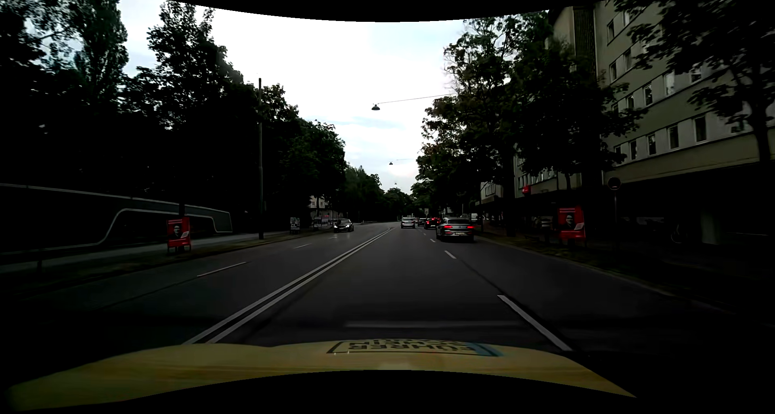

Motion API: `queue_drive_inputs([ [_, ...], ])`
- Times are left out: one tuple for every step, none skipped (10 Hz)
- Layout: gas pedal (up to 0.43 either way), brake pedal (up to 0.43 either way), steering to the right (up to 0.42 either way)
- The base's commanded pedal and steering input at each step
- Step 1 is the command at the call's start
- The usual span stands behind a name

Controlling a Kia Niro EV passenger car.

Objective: Follow the waypoints while adhering to traffic rules and regulations

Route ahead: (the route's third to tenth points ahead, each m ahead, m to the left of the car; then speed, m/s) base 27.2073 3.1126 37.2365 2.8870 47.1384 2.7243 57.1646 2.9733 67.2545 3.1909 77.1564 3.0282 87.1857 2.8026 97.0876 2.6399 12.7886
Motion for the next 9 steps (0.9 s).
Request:
queue_drive_inputs([
  [0.059, 0.000, -0.005],
  [0.059, 0.000, -0.003],
  [0.059, 0.000, 0.000],
  [0.059, 0.000, 0.001],
  [0.067, 0.000, 0.001],
  [0.067, 0.000, 0.001],
  [0.067, 0.000, 0.001],
  [0.067, 0.000, 0.001],
  [0.067, 0.000, 0.001],
])
